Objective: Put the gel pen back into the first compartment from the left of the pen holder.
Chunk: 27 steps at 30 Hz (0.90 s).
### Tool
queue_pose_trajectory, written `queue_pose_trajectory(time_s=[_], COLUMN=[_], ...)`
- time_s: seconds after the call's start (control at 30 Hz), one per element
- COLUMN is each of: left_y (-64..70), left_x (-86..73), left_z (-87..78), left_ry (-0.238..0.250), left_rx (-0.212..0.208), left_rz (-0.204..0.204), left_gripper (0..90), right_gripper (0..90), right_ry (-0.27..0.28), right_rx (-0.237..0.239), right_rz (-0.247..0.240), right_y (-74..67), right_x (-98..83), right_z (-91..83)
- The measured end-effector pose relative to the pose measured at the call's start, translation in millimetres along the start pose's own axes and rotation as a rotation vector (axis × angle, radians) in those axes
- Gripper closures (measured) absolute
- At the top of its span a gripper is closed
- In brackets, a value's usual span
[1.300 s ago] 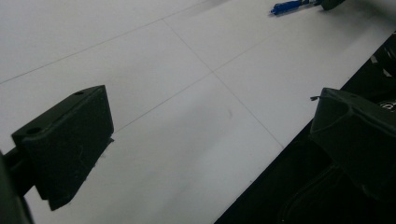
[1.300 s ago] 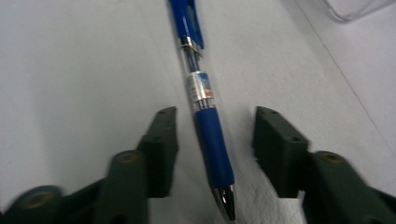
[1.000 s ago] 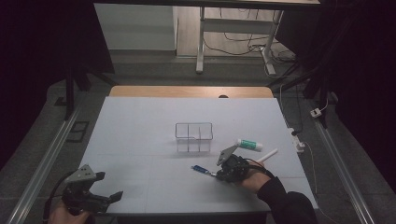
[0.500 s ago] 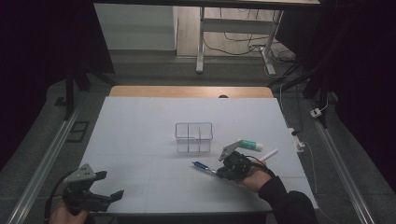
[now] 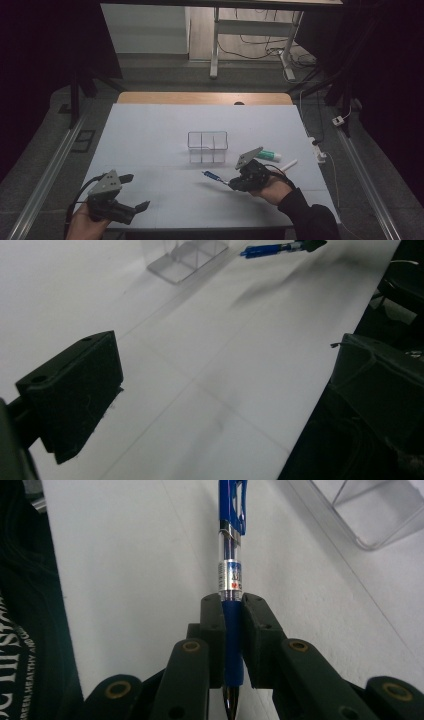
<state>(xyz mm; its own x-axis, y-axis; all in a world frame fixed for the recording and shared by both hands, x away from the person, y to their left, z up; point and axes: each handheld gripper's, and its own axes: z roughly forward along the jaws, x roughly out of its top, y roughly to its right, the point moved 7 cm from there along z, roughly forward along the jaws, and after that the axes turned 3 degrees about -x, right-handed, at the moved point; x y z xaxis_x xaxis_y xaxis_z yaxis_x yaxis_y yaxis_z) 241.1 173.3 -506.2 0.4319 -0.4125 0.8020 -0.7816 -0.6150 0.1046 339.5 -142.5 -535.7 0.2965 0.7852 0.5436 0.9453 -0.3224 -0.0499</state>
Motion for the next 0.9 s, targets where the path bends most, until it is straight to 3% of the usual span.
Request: queue_pose_trajectory(time_s=[0.13, 0.27, 0.47, 0.6, 0.67, 0.9], left_y=[4.4, 6.5, 13.1, 20.0, 23.5, 35.8], left_x=[14.6, 30.7, 49.8, 60.9, 65.4, 79.6], left_z=[16.2, 33.0, 58.1, 76.7, 84.2, 109.4], left_ry=[0.001, 0.021, -0.029, -0.066, -0.084, -0.135], left_rx=[-0.020, -0.052, -0.087, -0.071, -0.105, -0.155], left_rz=[0.057, 0.069, 0.119, 0.185, 0.222, 0.346], left_gripper=[0.0, 0.0, 0.0, 0.0, 0.0, 1.7], right_gripper=[80.5, 80.5, 80.5, 80.5, 80.5, 80.5], right_ry=[0.002, 0.011, 0.020, 0.018, 0.013, -0.005], right_rx=[0.005, 0.020, 0.041, 0.054, 0.065, 0.094], right_rz=[-0.012, -0.016, -0.022, -0.034, -0.037, -0.051], right_y=[-3.9, -8.3, -14.2, -18.2, -20.6, -25.5], right_x=[4.9, 10.7, 20.2, 27.7, 31.2, 37.4], right_z=[-1.9, -4.2, -7.7, -8.5, -9.0, -8.0])
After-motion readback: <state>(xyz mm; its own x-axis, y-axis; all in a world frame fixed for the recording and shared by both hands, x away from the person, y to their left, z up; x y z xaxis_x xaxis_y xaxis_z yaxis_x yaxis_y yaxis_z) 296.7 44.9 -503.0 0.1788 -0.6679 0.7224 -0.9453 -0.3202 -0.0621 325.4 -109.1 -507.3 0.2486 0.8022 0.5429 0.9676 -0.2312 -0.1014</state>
